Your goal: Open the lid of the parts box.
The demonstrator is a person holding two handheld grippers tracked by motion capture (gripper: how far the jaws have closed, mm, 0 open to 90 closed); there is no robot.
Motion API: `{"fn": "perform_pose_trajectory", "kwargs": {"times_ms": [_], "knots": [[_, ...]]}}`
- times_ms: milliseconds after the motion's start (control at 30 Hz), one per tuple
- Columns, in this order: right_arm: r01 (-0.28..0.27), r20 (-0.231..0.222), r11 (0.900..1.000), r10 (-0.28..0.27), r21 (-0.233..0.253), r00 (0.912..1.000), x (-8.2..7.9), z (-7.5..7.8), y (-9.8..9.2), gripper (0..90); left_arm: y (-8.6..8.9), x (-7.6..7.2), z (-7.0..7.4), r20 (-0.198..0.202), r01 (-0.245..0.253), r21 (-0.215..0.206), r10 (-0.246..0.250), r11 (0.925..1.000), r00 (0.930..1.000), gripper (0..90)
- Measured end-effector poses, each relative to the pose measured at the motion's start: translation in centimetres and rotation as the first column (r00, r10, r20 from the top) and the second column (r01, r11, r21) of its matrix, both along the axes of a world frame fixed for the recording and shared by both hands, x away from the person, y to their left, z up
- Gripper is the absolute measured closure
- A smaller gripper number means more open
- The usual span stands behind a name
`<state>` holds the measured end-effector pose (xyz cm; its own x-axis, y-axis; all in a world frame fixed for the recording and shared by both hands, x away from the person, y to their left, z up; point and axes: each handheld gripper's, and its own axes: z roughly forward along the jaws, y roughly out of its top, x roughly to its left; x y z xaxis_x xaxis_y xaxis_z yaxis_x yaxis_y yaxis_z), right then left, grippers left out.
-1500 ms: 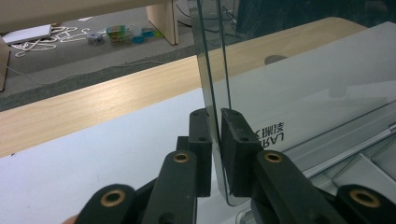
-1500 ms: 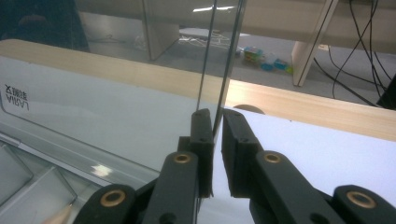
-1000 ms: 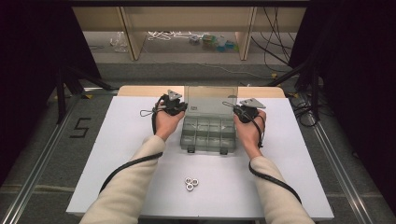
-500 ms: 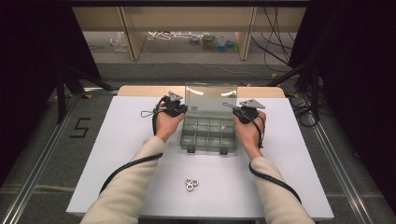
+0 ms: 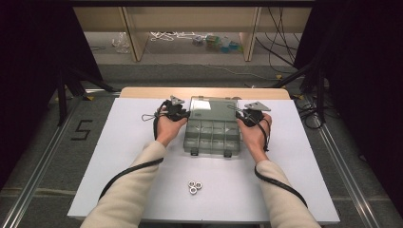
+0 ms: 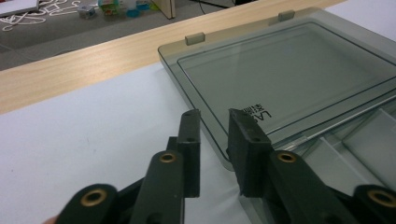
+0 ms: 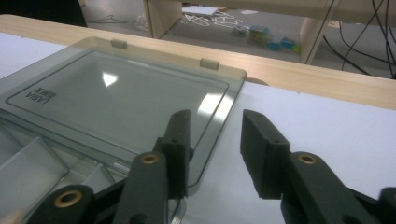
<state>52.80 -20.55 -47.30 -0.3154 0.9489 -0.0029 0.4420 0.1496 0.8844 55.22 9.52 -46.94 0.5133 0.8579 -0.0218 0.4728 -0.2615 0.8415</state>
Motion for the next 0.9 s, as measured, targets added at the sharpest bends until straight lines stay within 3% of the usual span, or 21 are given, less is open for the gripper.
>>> {"fn": "perform_pose_trajectory", "kwargs": {"times_ms": [100,133,233,267,300,333,467,533,567,633,700,767,800,900], "knots": [[-0.014,0.007,1.000,0.014,0.004,0.9999,-0.2,0.2,-0.1,56.2,0.4,-0.3,0.5,-0.002,0.028,0.021,-0.028,0.9994,0.9996,63.5],[-0.015,0.018,1.000,0.015,0.007,0.9997,-0.3,0.3,-0.1,54.4,0.3,-0.6,0.8,0.014,0.013,-0.039,-0.012,0.9992,0.9998,60.3],[-0.021,0.025,1.000,0.020,0.014,0.9995,-0.5,0.4,-0.2,51.4,0.5,-1.0,1.1,0.028,0.024,-0.040,-0.023,0.9989,0.9993,53.2],[-0.025,0.033,0.999,0.024,0.029,0.9992,-0.6,0.5,-0.4,47.2,0.5,-1.2,1.2,0.039,0.028,-0.061,-0.026,0.9978,0.9989,51.0],[-0.025,0.033,0.999,0.024,0.029,0.9992,-0.6,0.5,-0.4,47.2,0.7,-1.5,1.5,0.042,0.037,-0.042,-0.035,0.9984,0.9985,51.0],[-0.032,0.040,0.999,0.031,0.026,0.9987,-0.9,0.7,-0.4,43.5,0.7,-1.9,1.6,0.058,0.043,-0.057,-0.040,0.9975,0.9975,46.5],[-0.078,0.056,0.996,0.076,0.033,0.9955,-1.5,0.9,-0.6,37.2,0.9,-3.0,2.3,0.066,0.070,-0.052,-0.067,0.9961,0.9956,38.2],[-0.083,0.058,0.996,0.081,0.026,0.9950,-1.6,1.0,-0.7,36.5,0.9,-3.3,2.4,0.071,0.071,-0.069,-0.066,0.9951,0.9953,36.9],[-0.094,0.058,0.995,0.093,0.022,0.9940,-1.9,1.2,-0.8,36.0,1.1,-3.7,2.6,0.077,0.086,-0.049,-0.082,0.9951,0.9936,35.4],[-0.119,0.087,0.992,0.115,0.031,0.9895,-2.4,1.5,-1.0,35.5,1.1,-4.5,3.0,0.091,0.102,-0.057,-0.096,0.9932,0.9912,32.1],[-0.137,0.066,0.990,0.134,0.036,0.9887,-3.1,1.9,-1.3,35.6,1.3,-5.1,3.3,0.099,0.114,-0.064,-0.108,0.9914,0.9893,30.2],[-0.141,0.085,0.989,0.137,0.042,0.9869,-3.3,1.9,-1.4,35.6,1.4,-5.4,3.4,0.107,0.122,-0.065,-0.115,0.9904,0.9877,29.5],[-0.149,0.067,0.988,0.146,0.040,0.9871,-4.0,2.1,-1.8,35.5,1.6,-6.1,3.6,0.113,0.127,-0.066,-0.119,0.9897,0.9864,29.3],[-0.166,0.096,0.985,0.161,0.050,0.9824,-4.8,2.2,-2.2,34.6,2.0,-7.0,3.7,0.118,0.141,-0.080,-0.131,0.9868,0.9843,28.7]]}}
